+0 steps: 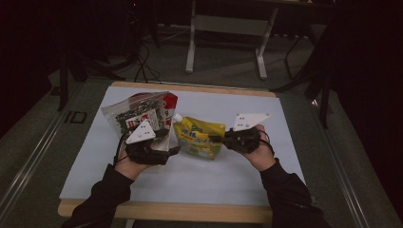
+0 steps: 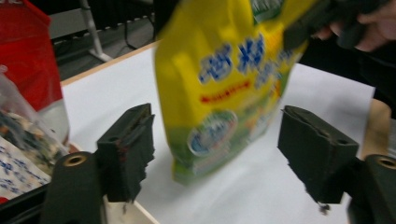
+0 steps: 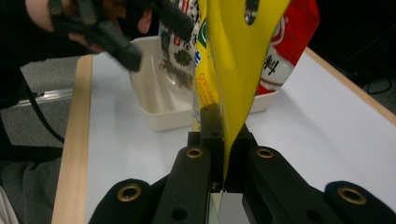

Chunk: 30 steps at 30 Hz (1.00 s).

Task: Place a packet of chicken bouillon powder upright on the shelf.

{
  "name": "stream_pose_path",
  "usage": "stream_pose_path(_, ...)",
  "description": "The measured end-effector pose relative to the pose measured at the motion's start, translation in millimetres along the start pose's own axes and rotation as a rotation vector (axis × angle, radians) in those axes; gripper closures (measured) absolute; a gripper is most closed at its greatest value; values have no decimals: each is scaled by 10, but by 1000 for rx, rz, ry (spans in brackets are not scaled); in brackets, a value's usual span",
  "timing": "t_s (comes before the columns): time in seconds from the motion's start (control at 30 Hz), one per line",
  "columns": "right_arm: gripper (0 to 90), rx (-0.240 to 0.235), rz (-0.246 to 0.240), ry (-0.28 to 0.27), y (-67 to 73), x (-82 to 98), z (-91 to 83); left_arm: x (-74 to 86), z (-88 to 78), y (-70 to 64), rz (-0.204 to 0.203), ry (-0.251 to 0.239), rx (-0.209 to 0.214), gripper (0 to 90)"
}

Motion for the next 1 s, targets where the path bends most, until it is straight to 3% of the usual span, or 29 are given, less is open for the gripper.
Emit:
stream_pose_path(0.03,898,5,-5,-3,-7,-19,-16,13,-9,-29,3,-1,16,265)
stream_pose_path(0.1,898,7,-16,-8,-13,-58,-40,33,-28,-85,18,2,3,225)
stream_pose_path(0.33,898,-5,-27,-23,-26,-217,-53,157,-24,-320,16,14,97,158)
stream_pose_path(0.47,899,-18,-45,-36,-12,-318,-27,285,78,-513,40,60,133,128)
stream_pose_path(0.57,899,-31,-53,-49,4,-392,6,385,185,-650,86,107,138,58)
stream_pose_path(0.63,899,-44,-57,-56,20,-437,38,443,250,-724,116,124,168,48)
stream_pose_path(1.0,899,-122,-84,-97,166,-635,315,672,478,-894,151,177,274,48)
Point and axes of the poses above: each handheld gripper's, and its own axes: z roughly forward along the jaws, x roughly out of its underside, y roughly to its left, the point moved 4 cm from there along z, roughly forward along the jaws, and after that the axes turned 1 degree about -x, right-handed, at the moved point
